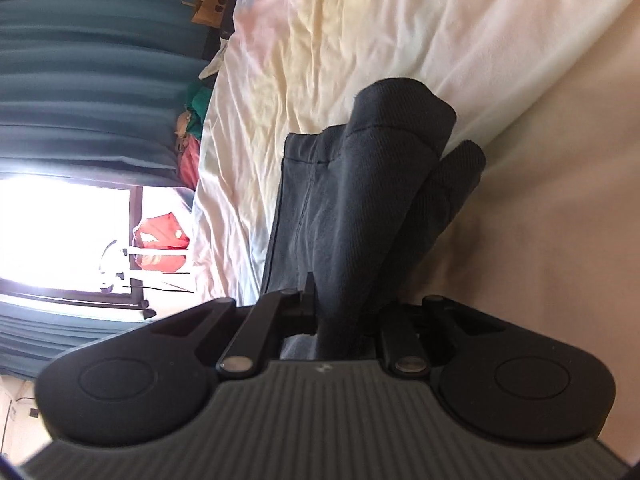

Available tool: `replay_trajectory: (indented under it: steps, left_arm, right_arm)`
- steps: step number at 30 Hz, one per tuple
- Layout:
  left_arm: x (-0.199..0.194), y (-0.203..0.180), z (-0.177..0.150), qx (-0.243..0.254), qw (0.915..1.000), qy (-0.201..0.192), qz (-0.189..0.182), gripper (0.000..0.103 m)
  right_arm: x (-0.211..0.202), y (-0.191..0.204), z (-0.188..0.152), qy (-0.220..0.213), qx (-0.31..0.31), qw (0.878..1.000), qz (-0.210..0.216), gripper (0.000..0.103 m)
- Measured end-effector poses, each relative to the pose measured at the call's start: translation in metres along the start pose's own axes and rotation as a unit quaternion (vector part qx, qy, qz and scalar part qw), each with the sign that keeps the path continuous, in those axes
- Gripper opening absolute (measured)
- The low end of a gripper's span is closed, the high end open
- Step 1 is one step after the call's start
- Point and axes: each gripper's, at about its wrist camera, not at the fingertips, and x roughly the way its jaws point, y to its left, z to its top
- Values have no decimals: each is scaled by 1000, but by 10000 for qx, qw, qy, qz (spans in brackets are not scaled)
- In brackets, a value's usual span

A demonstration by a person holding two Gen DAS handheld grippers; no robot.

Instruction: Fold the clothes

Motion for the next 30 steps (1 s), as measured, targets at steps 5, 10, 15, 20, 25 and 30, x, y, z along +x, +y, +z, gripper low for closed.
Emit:
replay_trajectory:
  steps: [5,10,15,20,25,30]
  left_arm:
    - [-6,26,-13,248,9994,239,67,28]
    - [-12,52,-25,495,9975,479,133,66]
    - [-34,48,-45,1335,9889,575,304,82]
    - [-65,-14,-96,3215,9454,236,478,83]
    - [-41,-92,-190,4713,8810,348,-204,83]
    - [23,-150,-293,5756,8106,670,-845,83]
  right_arm:
    - [-1,-10,-2,137,12,9995,-282,18]
    - [-15,-19,0,129,154,9993,-329,33]
    - [-39,-30,1,-134,313,9985,-438,58]
    - [-73,-23,-1,-1017,171,9932,-545,60]
    - [-92,-10,-7,-1560,-198,9868,-374,59]
    - [-71,-7,-6,-958,-54,9954,-29,59]
